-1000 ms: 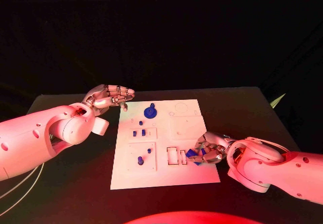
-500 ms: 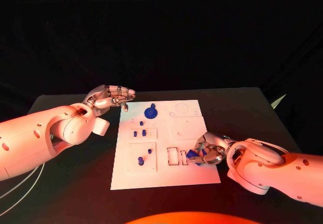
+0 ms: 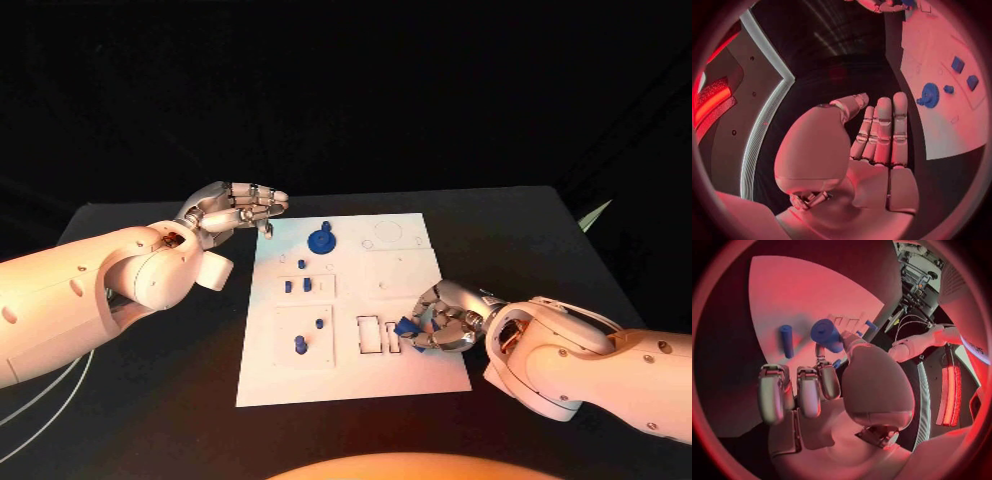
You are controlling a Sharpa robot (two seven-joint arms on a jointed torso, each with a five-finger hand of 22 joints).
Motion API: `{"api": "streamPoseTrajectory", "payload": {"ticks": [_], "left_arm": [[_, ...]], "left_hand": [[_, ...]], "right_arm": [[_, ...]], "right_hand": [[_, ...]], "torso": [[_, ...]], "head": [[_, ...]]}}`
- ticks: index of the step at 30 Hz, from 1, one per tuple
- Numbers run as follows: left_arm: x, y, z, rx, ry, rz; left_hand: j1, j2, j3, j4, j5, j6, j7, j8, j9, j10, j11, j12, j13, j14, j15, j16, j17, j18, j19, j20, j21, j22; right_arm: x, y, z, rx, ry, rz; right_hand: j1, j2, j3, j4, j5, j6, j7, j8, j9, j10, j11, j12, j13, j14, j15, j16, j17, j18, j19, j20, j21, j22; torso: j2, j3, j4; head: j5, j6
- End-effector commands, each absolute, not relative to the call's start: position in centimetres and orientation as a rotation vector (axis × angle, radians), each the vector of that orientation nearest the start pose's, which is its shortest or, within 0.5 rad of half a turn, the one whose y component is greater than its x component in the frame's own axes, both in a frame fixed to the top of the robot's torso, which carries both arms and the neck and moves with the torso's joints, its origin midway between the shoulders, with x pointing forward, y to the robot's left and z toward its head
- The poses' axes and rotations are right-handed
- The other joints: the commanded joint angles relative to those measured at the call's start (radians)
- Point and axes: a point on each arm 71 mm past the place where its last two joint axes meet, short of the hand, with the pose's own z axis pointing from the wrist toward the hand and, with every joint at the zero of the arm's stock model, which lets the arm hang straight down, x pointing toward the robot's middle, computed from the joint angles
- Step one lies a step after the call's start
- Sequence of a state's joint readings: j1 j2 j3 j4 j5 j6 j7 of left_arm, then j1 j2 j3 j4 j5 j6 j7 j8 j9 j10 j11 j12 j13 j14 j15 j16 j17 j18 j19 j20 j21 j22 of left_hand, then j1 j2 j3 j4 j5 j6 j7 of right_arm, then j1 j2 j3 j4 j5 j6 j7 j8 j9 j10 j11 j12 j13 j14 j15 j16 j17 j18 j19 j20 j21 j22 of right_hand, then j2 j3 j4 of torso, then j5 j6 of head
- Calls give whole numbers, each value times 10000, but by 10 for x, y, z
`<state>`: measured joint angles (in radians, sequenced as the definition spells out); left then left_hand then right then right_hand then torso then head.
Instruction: Assemble the parts on the task board
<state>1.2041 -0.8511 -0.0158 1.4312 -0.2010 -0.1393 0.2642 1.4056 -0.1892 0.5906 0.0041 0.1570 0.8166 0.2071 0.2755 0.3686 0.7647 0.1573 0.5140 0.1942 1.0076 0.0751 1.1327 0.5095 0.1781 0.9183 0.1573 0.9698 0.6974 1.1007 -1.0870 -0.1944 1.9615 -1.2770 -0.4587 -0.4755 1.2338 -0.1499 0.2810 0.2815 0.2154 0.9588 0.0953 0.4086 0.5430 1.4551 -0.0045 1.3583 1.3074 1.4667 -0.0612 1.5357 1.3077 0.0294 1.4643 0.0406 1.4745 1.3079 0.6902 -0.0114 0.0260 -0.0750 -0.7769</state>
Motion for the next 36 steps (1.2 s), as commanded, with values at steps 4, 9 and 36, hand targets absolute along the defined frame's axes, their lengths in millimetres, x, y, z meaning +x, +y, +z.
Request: {"api": "streamPoseTrajectory", "payload": {"ticks": [4, 9, 36], "left_arm": [[504, 226, -178, -9238, 16192, -15106], [504, 225, -178, -9231, 16231, -15133], [503, 225, -178, -9211, 16201, -15161]], "left_hand": [[24, 51, -64, -17, 30, -51, 83, 63, -16, -36, 0, 38, -8, -91, -4, 66, -8, 75, -33, 65, -36, -9], [19, 56, -67, -14, 31, -57, 86, 68, -17, -46, 3, 45, -11, -97, -1, 69, -14, 75, -37, 68, -39, -11], [44, 101, -41, -18, 59, -65, 84, 87, -21, -52, 2, 75, -15, -107, -3, 81, -27, 79, -38, 68, -39, -13]], "right_arm": [[354, -211, -239, 3887, 19753, 6568], [354, -205, -239, 4047, 19887, 6760], [370, -168, -257, 2896, 20166, 6353]], "right_hand": [[-308, 13, 73, 68, 145, 306, -234, 60, 0, 107, -1, 80, 1191, 897, -106, 49, 1911, -117, 896, -94, 109, 2305], [-387, 23, 104, 69, 176, 335, -243, 68, 0, 132, -9, 115, 1219, 896, -113, 48, 1909, -121, 900, -99, 128, 2314], [-655, 117, 260, 22, 196, 358, -263, 54, -14, 133, -25, 84, 1215, 898, -125, 53, 1922, -124, 902, -111, 142, 2324]], "torso": [[4, -6, 11], [3, -7, 7], [5, 0, 9]], "head": [[-8, -12], [10, -9], [61, -22]]}}
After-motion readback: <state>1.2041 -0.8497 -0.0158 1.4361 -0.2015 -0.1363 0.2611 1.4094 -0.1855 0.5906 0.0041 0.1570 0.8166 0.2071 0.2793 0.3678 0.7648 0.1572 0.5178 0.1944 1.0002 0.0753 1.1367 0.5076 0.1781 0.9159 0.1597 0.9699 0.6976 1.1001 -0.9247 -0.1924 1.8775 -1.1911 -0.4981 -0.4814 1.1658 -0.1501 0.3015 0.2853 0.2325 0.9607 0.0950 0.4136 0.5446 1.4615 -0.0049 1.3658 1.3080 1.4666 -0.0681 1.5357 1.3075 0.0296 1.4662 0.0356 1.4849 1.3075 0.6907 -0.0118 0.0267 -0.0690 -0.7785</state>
